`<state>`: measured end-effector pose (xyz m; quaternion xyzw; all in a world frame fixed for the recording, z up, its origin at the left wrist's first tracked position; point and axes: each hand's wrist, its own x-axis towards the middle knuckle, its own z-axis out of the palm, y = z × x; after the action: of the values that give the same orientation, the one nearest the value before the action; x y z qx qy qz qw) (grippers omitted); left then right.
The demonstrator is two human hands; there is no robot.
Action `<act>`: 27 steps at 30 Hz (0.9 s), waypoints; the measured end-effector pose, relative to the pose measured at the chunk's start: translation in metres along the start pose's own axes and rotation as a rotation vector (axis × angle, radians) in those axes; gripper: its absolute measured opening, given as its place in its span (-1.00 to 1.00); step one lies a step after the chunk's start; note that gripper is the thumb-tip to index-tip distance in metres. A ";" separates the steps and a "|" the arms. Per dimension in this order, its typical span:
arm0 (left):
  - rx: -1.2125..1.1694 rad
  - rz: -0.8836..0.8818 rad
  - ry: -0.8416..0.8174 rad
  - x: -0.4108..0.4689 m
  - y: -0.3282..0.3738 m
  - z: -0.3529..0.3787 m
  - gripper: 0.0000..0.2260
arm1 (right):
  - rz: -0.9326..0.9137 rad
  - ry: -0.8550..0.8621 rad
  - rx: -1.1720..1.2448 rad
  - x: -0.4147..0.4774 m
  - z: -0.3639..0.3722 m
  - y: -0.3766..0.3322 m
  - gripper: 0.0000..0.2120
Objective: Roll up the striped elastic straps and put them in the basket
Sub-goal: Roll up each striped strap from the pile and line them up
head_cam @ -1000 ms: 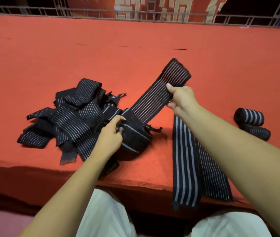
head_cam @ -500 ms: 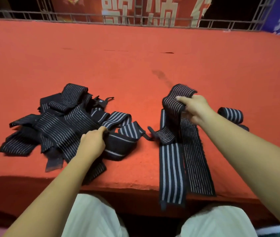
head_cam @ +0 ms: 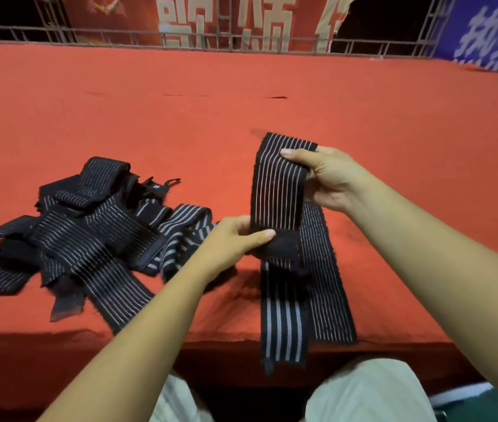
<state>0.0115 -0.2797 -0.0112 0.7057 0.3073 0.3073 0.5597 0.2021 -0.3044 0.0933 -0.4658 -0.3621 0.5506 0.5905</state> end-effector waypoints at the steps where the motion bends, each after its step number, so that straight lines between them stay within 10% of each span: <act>1: -0.051 0.004 0.040 0.000 0.000 0.002 -0.84 | -0.023 0.056 0.026 -0.002 -0.006 -0.002 -0.89; 7: -0.320 0.032 0.394 0.013 0.028 0.004 -0.93 | 0.227 -0.195 -0.190 -0.031 -0.025 0.037 -0.58; 20: -0.380 -0.170 0.614 0.017 0.001 -0.018 -0.87 | 0.194 -0.140 -0.271 -0.064 -0.050 0.079 -0.79; 27: -0.019 -0.448 0.388 0.002 0.002 -0.017 -0.70 | 0.070 -0.053 -0.142 -0.067 -0.054 0.057 -0.93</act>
<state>-0.0001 -0.2687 -0.0060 0.5429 0.5539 0.3081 0.5509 0.2261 -0.3815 0.0288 -0.5041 -0.3994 0.5559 0.5266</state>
